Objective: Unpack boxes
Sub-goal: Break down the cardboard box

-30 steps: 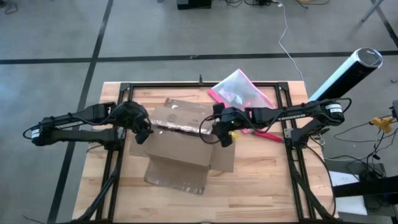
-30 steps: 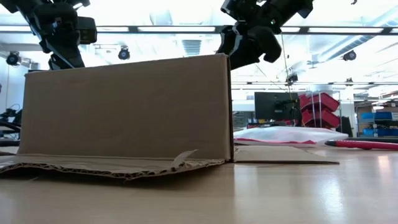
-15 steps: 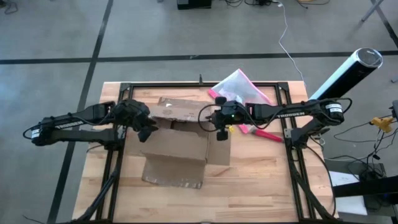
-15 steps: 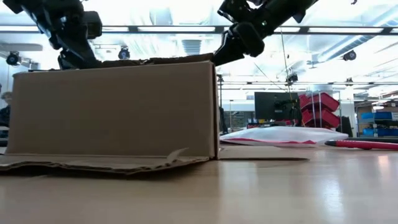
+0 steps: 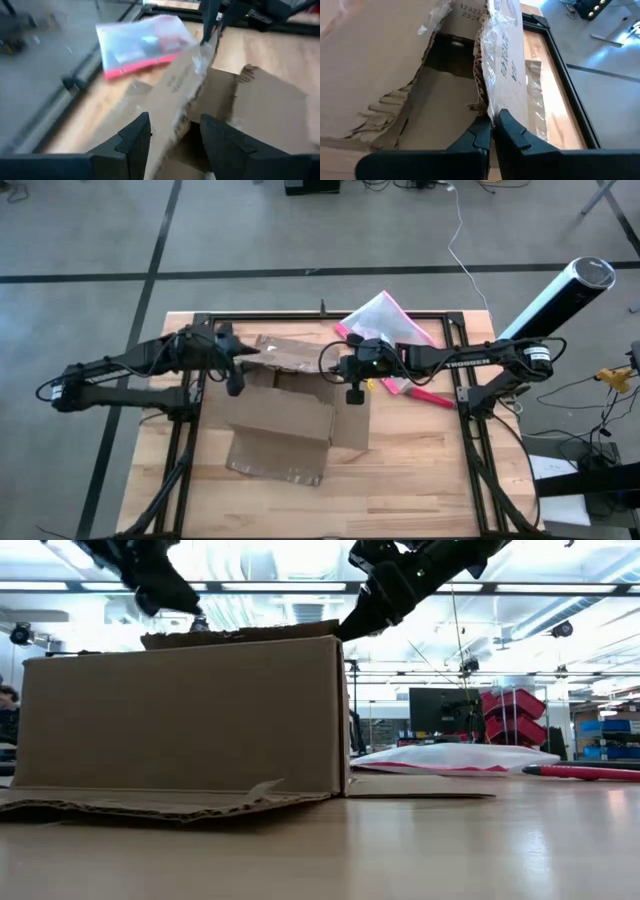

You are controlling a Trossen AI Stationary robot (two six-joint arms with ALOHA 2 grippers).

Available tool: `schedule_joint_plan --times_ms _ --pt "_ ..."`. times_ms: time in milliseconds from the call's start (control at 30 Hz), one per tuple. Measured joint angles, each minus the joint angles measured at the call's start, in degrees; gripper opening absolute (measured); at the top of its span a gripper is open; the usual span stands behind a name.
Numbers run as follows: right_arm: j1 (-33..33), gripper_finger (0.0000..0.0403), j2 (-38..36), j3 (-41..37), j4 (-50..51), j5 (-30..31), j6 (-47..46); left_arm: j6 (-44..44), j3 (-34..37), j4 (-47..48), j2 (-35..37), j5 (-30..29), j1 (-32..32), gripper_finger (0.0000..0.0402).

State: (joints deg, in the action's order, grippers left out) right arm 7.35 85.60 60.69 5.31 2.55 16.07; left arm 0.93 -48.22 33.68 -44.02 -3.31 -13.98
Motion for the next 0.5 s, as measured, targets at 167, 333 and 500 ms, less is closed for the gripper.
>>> schedule_joint_plan --times_ms 167,333,500 --pt "0.07 0.0 0.0 0.02 -0.16 0.0 -0.68 -11.51 -4.02 1.77 -5.23 -0.53 0.0 0.0164" --pt "0.07 0.0 0.0 0.02 -0.19 0.0 -1.37 -16.05 -5.71 4.92 -12.36 -0.23 0.0 0.019" --pt "0.09 0.0 0.0 0.89 -0.02 0.0 -1.88 -19.27 -6.67 4.81 -18.58 -1.2 0.0 0.0224"
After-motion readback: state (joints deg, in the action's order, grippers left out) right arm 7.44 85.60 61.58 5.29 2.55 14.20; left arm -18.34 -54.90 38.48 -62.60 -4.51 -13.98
